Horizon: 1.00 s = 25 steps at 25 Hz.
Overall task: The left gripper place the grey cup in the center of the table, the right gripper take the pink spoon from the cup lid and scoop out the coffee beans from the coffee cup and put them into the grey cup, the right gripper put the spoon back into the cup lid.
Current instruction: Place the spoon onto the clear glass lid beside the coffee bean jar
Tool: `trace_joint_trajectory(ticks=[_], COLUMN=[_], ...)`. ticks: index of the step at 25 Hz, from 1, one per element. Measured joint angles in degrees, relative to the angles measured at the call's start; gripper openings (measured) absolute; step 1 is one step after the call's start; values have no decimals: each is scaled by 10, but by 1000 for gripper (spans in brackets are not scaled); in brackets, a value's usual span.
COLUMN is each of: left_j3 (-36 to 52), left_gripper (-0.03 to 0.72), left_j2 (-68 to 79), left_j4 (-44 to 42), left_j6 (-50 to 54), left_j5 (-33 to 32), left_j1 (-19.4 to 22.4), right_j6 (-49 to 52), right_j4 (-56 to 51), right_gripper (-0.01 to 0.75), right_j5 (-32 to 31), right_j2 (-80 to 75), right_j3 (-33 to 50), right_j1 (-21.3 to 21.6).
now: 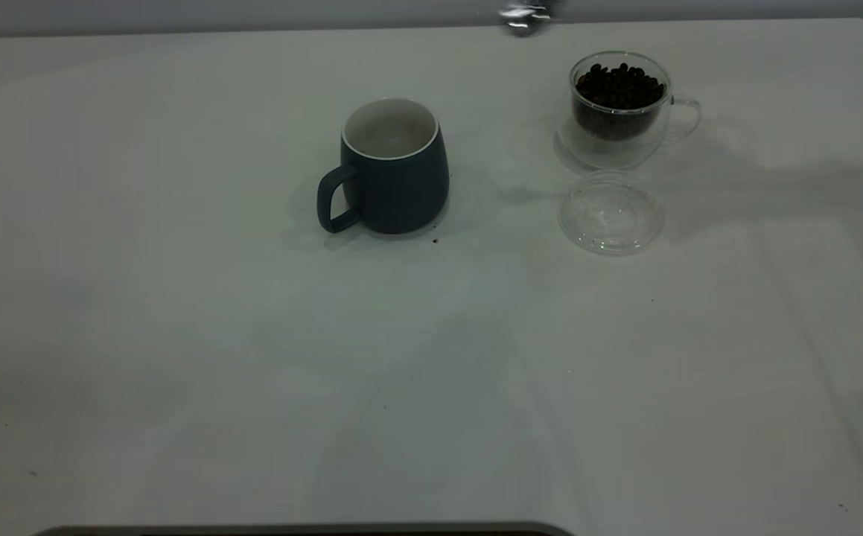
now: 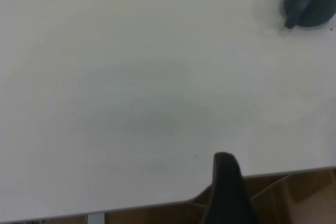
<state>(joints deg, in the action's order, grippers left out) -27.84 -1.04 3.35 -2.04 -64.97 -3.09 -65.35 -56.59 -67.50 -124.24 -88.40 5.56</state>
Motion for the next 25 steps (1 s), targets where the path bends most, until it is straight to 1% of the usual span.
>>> trace_joint_trajectory(ticks=[2,5,9,15,18,25], left_j3=[0,0,0,0,0,0], left_gripper=[565,565,565,565,565,565], left_j2=[0,0,0,0,0,0], left_j4=[0,0,0,0,0,0], left_j6=[0,0,0,0,0,0], left_j5=[0,0,0,0,0,0], left_j1=[0,0,0,0,0,0], right_j6=[17,37,43,50,50,50], right_j4=[23,29,29,23,0,-59], right_gripper=[101,101,101,101,101,101], right_j5=[0,1,3,8,9,36], right_j2=[-9,-35,-85,-161,-180,-211], right_j3=[0,6,35,41,41,41], right_j1=[30,62,92,101,101,101])
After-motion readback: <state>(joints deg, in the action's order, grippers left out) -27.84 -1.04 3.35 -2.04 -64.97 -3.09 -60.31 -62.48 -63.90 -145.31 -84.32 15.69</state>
